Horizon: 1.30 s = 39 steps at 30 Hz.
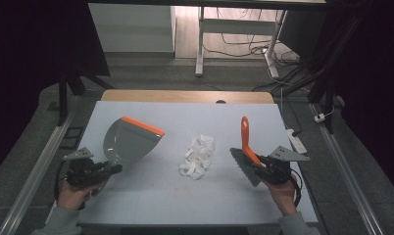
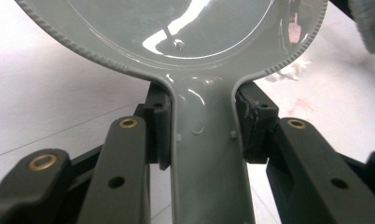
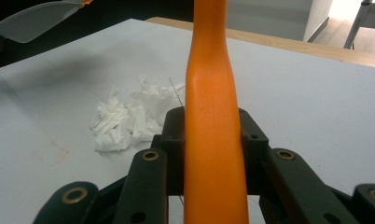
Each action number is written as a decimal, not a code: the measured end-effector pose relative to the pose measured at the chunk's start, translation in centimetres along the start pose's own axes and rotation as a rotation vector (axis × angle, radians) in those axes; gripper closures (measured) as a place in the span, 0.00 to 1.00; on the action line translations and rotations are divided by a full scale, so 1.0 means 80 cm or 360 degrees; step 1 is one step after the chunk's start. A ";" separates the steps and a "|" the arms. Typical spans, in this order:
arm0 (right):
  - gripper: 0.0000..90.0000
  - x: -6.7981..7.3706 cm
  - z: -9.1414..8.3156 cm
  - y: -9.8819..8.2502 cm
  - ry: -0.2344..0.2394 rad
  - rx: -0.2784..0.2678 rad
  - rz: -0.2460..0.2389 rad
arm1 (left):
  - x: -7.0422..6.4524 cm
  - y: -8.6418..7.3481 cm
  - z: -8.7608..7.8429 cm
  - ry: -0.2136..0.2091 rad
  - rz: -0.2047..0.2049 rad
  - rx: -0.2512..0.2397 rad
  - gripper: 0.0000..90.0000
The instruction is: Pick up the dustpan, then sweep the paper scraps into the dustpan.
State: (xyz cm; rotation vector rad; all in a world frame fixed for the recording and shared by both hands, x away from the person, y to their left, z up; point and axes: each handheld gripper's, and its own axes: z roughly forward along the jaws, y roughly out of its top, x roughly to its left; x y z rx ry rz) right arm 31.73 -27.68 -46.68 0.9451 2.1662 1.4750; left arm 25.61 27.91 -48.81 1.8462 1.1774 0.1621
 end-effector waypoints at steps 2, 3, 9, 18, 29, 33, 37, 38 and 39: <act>0.78 -0.001 -0.001 0.000 -0.0005 -0.0001 0.0004 | -0.005 0.001 0.001 -0.0015 0.0029 0.0013 0.68; 0.78 -0.001 -0.002 0.000 -0.0006 -0.0002 0.0005 | -0.007 0.001 0.001 -0.0022 0.0044 0.0015 0.68; 0.78 0.001 -0.002 0.001 0.0000 -0.0006 0.0000 | -0.012 0.002 0.000 -0.0106 0.0099 0.0023 0.68; 0.78 0.001 -0.001 0.001 -0.0004 -0.0003 -0.0005 | -0.016 0.003 0.003 -0.0151 0.0148 0.0069 0.68; 0.78 0.010 0.008 0.009 0.0016 -0.0011 -0.0027 | -0.030 0.003 0.007 -0.0232 0.0236 0.0122 0.68; 0.78 0.011 0.011 0.011 0.0021 -0.0013 -0.0035 | -0.035 0.002 0.011 -0.0246 0.0266 0.0153 0.68; 0.78 0.011 0.012 0.012 0.0027 -0.0021 -0.0032 | -0.039 0.001 0.014 -0.0261 0.0292 0.0183 0.68; 0.78 0.011 0.012 0.012 0.0028 -0.0025 -0.0028 | -0.040 0.001 0.015 -0.0258 0.0296 0.0190 0.68; 0.78 0.011 0.013 0.013 0.0027 -0.0027 -0.0025 | -0.041 0.000 0.016 -0.0257 0.0299 0.0197 0.68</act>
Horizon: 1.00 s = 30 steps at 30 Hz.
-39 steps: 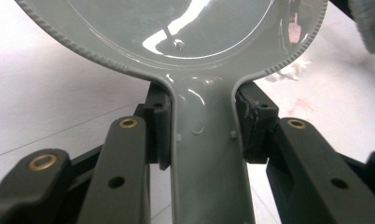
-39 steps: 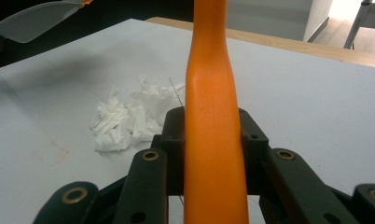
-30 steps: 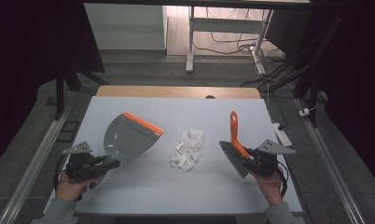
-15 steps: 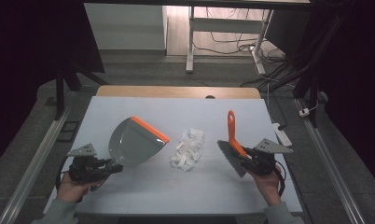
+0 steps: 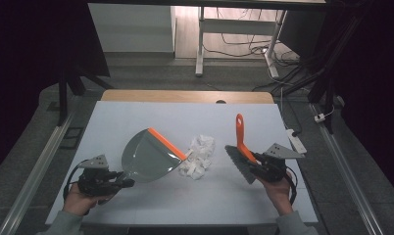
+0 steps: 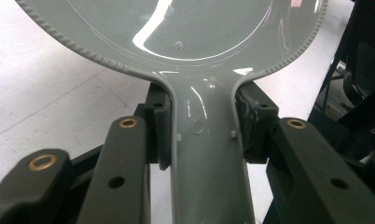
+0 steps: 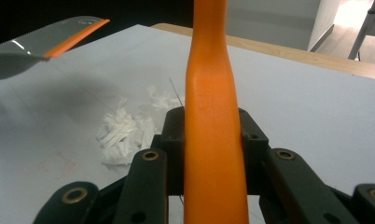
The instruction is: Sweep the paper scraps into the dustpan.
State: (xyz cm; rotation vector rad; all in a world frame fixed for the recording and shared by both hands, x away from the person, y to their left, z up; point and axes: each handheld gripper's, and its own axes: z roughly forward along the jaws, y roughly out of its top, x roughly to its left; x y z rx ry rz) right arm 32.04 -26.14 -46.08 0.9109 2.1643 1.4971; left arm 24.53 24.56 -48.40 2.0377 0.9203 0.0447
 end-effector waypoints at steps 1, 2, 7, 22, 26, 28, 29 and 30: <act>0.78 0.000 0.000 0.000 -0.0001 -0.0001 0.0002 | -0.001 0.000 0.001 -0.0004 0.0008 0.0010 0.68; 0.78 0.000 0.000 0.001 -0.0004 -0.0001 0.0003 | -0.002 0.000 0.003 -0.0008 0.0017 0.0020 0.68; 0.78 -0.002 0.005 0.003 -0.0031 -0.0002 0.0002 | -0.006 0.001 0.011 -0.0039 0.0057 0.0067 0.68; 0.78 -0.004 0.036 0.022 -0.0051 0.0004 0.0008 | -0.009 0.002 0.021 -0.0054 0.0141 0.0196 0.68; 0.78 -0.006 0.049 0.025 -0.0054 0.0018 0.0020 | -0.010 0.003 0.028 -0.0057 0.0157 0.0232 0.68; 0.78 -0.006 0.053 0.026 -0.0062 0.0030 0.0009 | -0.011 0.003 0.029 -0.0067 0.0171 0.0245 0.68; 0.78 -0.006 0.055 0.027 -0.0057 0.0030 0.0008 | -0.012 0.002 0.029 -0.0071 0.0177 0.0247 0.68; 0.78 -0.007 0.058 0.028 -0.0053 0.0027 0.0013 | -0.013 0.002 0.029 -0.0077 0.0190 0.0253 0.68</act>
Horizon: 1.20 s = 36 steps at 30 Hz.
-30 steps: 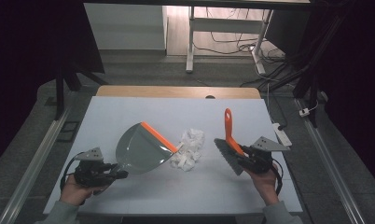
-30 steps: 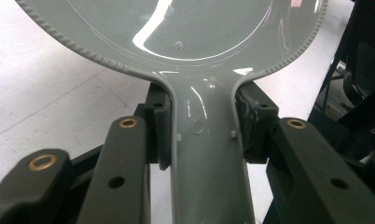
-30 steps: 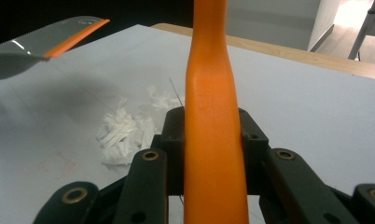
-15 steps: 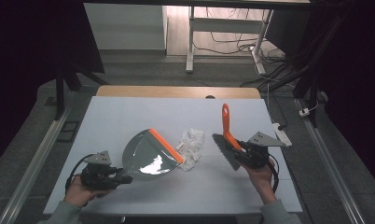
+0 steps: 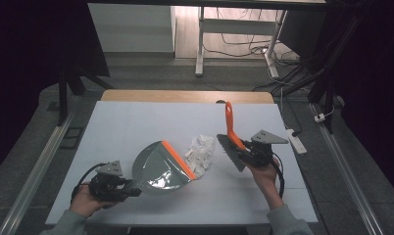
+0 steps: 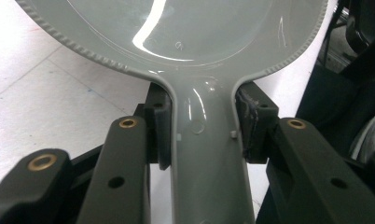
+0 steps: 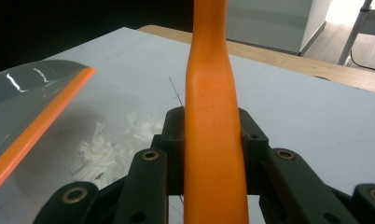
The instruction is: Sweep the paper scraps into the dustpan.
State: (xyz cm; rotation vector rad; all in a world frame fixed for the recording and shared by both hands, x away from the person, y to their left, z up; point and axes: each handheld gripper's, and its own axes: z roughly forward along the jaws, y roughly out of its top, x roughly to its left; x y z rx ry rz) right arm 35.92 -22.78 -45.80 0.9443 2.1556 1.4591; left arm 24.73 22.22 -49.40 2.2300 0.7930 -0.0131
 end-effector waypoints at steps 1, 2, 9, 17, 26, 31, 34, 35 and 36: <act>0.78 0.000 0.002 0.001 -0.0003 0.0005 -0.0001 | -0.001 0.000 0.001 -0.0006 0.0015 0.0003 0.68; 0.78 0.000 0.005 0.001 -0.0004 0.0013 -0.0012 | -0.001 0.001 0.002 -0.0009 0.0024 0.0020 0.68; 0.78 0.000 0.017 0.007 -0.0009 0.0030 -0.0028 | -0.007 -0.005 0.001 0.0006 0.0025 0.0061 0.68; 0.78 -0.004 0.037 0.012 -0.0006 0.0075 -0.0050 | -0.015 -0.004 0.006 0.0047 0.0047 0.0151 0.68; 0.78 -0.017 0.058 0.016 -0.0068 0.0119 -0.0019 | -0.013 -0.008 0.013 0.0010 0.0037 0.0196 0.68; 0.78 -0.021 0.073 0.026 -0.0099 0.0174 -0.0031 | -0.012 -0.009 0.013 0.0000 0.0032 0.0209 0.68; 0.78 -0.023 0.082 0.031 -0.0110 0.0202 -0.0040 | -0.010 -0.011 0.010 0.0009 0.0028 0.0221 0.68; 0.78 -0.024 0.085 0.032 -0.0110 0.0207 -0.0041 | -0.010 -0.011 0.010 0.0015 0.0014 0.0223 0.68; 0.78 -0.025 0.088 0.034 -0.0114 0.0214 -0.0040 | -0.009 -0.012 0.009 0.0018 0.0010 0.0232 0.68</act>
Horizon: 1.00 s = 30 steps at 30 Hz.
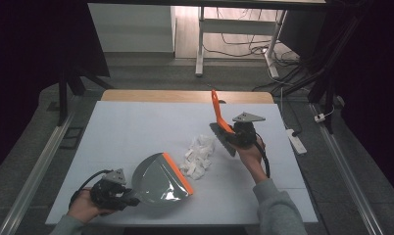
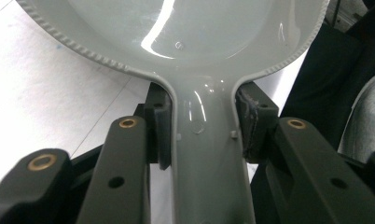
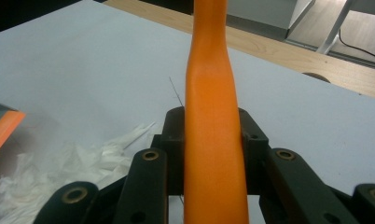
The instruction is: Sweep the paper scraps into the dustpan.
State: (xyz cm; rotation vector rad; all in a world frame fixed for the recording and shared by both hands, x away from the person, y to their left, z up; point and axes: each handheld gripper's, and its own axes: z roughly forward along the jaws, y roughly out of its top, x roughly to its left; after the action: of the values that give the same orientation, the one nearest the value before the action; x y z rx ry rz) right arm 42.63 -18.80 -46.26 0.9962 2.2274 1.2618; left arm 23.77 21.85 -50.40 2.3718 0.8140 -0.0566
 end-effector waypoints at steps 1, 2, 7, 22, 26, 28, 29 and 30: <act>0.78 -0.001 0.003 0.001 -0.0005 0.0005 0.0000 | 0.001 -0.001 0.000 0.0004 -0.0004 0.0008 0.68; 0.78 -0.002 0.006 0.002 -0.0004 0.0011 0.0006 | 0.002 -0.002 0.000 0.0002 -0.0005 0.0012 0.68; 0.78 -0.005 0.022 0.004 -0.0010 0.0054 0.0012 | 0.003 -0.002 0.004 -0.0020 -0.0005 0.0039 0.68; 0.78 -0.011 0.048 0.001 -0.0046 0.0133 0.0019 | 0.005 -0.002 0.009 -0.0006 -0.0035 0.0067 0.68; 0.78 -0.009 0.055 0.005 -0.0045 0.0150 0.0012 | 0.004 0.000 0.013 -0.0016 -0.0038 0.0075 0.68; 0.78 -0.008 0.060 0.007 -0.0046 0.0167 -0.0003 | 0.004 0.001 0.015 -0.0017 -0.0039 0.0079 0.68; 0.78 -0.008 0.062 0.008 -0.0047 0.0177 -0.0007 | 0.004 0.001 0.017 -0.0017 -0.0042 0.0078 0.68; 0.78 -0.007 0.065 0.009 -0.0051 0.0186 -0.0009 | 0.004 0.001 0.017 -0.0019 -0.0044 0.0079 0.68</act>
State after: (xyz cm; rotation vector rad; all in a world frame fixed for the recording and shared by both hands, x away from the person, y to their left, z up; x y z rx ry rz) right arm 46.53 -15.99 -48.36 1.0444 2.2996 1.1160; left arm 24.33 21.19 -51.55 2.4046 0.8491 -0.1032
